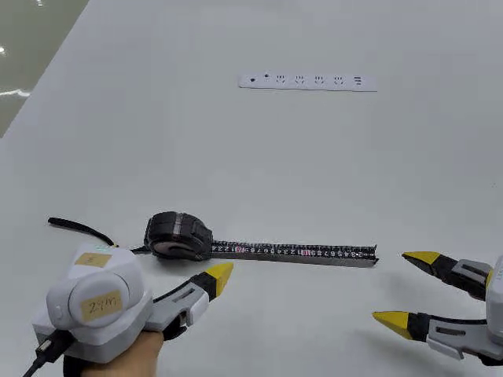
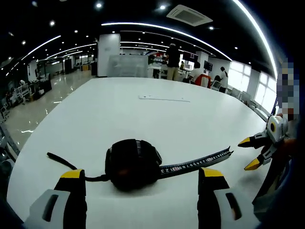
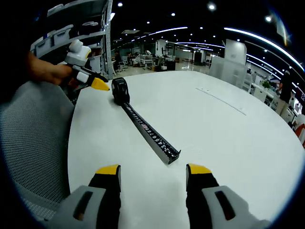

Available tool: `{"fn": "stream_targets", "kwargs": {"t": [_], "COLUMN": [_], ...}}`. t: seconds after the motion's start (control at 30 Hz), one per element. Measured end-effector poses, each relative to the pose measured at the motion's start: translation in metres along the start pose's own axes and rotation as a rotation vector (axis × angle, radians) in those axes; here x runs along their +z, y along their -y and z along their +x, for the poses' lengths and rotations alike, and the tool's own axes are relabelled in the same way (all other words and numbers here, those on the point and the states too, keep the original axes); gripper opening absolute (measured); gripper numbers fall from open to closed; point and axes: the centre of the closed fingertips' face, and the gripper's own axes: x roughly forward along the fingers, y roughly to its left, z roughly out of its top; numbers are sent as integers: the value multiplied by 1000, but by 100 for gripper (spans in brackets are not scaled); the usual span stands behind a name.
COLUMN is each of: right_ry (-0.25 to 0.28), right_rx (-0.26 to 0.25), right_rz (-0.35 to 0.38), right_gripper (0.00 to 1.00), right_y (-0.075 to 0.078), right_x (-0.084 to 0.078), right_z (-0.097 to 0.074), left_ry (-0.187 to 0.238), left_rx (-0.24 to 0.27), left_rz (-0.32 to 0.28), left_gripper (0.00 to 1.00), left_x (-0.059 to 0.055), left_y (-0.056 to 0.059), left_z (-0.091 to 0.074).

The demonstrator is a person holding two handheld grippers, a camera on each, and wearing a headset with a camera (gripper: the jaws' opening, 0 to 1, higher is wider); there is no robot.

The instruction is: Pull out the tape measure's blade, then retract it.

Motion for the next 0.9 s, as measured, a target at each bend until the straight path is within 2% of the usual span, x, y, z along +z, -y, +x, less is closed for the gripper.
{"fn": "stream_targets", "kwargs": {"t": [0.33,0.7,0.9], "right_ry": [-21,-58,-74], "right_rx": [48,133,162], "right_rz": [-91,-191,-221], "right_gripper": [42,31,26], "right_y": [18,19,20], "right_x": [2,5,5], "right_z": [10,24,32], "left_ry": [-1,-33,-48], "left_rx": [2,19,22], "left_rz": [-2,-8,-8], "left_gripper": [91,83,79], "left_x": [1,-7,-10], "left_y": [1,-8,-12], "left_z": [21,39,47]}}
